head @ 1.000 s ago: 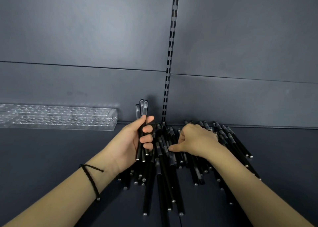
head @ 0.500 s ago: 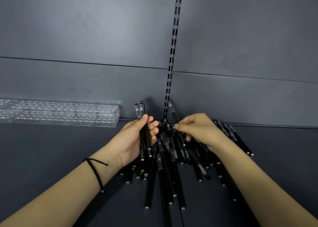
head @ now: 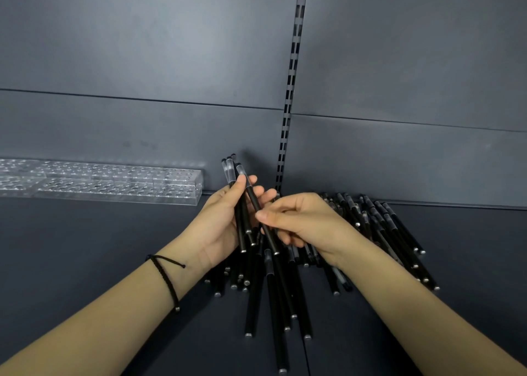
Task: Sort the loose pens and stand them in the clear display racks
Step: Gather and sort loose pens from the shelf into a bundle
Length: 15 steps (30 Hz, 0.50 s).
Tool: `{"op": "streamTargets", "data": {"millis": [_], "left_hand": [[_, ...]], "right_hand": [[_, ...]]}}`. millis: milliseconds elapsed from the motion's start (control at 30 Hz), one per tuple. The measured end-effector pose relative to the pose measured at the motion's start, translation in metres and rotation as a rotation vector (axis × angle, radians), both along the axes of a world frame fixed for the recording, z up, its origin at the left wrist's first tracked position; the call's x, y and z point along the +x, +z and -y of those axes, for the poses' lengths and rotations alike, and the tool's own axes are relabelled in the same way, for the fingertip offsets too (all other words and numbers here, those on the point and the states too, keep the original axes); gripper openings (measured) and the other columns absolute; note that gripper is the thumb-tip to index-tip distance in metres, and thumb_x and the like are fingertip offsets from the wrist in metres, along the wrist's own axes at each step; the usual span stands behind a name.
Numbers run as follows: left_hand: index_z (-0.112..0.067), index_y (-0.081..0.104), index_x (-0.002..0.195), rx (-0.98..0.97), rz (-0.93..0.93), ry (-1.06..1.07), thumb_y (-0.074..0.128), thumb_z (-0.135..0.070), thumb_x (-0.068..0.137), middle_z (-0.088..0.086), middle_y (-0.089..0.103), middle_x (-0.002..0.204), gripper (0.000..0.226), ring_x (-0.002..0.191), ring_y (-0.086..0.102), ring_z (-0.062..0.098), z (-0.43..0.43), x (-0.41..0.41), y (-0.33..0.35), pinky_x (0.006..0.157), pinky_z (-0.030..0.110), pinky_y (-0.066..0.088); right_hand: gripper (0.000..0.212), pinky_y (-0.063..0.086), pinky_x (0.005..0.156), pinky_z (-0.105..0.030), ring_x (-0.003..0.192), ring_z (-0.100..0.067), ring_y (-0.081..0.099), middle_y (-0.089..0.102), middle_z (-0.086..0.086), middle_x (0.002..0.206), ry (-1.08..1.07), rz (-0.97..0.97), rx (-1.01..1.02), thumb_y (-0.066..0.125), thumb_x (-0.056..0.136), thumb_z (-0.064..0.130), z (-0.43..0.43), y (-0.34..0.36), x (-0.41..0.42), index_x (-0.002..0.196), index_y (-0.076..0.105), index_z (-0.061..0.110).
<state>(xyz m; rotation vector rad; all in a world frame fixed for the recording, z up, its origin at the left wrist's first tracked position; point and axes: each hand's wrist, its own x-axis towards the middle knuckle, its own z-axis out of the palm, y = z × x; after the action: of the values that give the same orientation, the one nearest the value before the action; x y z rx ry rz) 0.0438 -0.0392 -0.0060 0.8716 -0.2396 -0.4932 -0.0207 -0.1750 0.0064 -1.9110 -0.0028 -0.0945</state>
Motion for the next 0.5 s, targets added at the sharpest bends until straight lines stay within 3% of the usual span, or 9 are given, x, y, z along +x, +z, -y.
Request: {"op": "streamTargets", "data": {"millis": [100, 233, 367, 500], "left_hand": [[-0.015, 0.059, 0.094, -0.017, 0.02, 0.031, 0.051, -0.028, 0.098, -0.002, 0.055, 0.067, 0.017, 0.064, 0.062, 0.013, -0.001, 0.001, 0.001, 0.056, 0.026, 0.057], [-0.015, 0.056, 0.091, -0.037, 0.014, 0.074, 0.047, -0.03, 0.1, -0.006, 0.047, 0.063, 0.019, 0.044, 0.042, 0.004, -0.009, 0.011, 0.004, 0.037, 0.016, 0.038], [-0.014, 0.056, 0.091, -0.047, 0.019, 0.078, 0.044, -0.03, 0.102, -0.006, 0.045, 0.063, 0.023, 0.038, 0.032, 0.002, -0.013, 0.018, 0.003, 0.032, 0.013, 0.027], [-0.014, 0.056, 0.092, -0.018, 0.021, 0.074, 0.045, -0.029, 0.101, -0.006, 0.046, 0.062, 0.022, 0.038, 0.031, 0.003, -0.012, 0.016, 0.001, 0.032, 0.013, 0.026]], "right_hand": [[0.021, 0.036, 0.042, -0.016, 0.047, -0.007, 0.05, 0.067, -0.001, 0.065, 0.039, 0.004, -0.117, 0.07, 0.087, 0.03, 0.002, 0.002, -0.001, 0.082, 0.072, 0.01], [0.049, 0.047, 0.055, -0.021, 0.051, -0.006, 0.054, 0.067, 0.003, 0.062, 0.043, -0.135, -0.56, 0.071, 0.077, 0.057, 0.009, 0.007, -0.012, 0.076, 0.07, 0.008], [0.062, 0.048, 0.066, -0.028, 0.073, -0.009, 0.063, 0.068, 0.005, 0.075, 0.013, -0.288, -0.922, 0.069, 0.066, 0.071, 0.001, 0.006, -0.017, 0.082, 0.07, 0.011], [0.065, 0.052, 0.073, -0.03, 0.084, -0.012, 0.066, 0.072, 0.003, 0.09, -0.045, -0.3, -0.989, 0.068, 0.066, 0.073, -0.004, 0.007, -0.016, 0.091, 0.071, 0.013]]}}
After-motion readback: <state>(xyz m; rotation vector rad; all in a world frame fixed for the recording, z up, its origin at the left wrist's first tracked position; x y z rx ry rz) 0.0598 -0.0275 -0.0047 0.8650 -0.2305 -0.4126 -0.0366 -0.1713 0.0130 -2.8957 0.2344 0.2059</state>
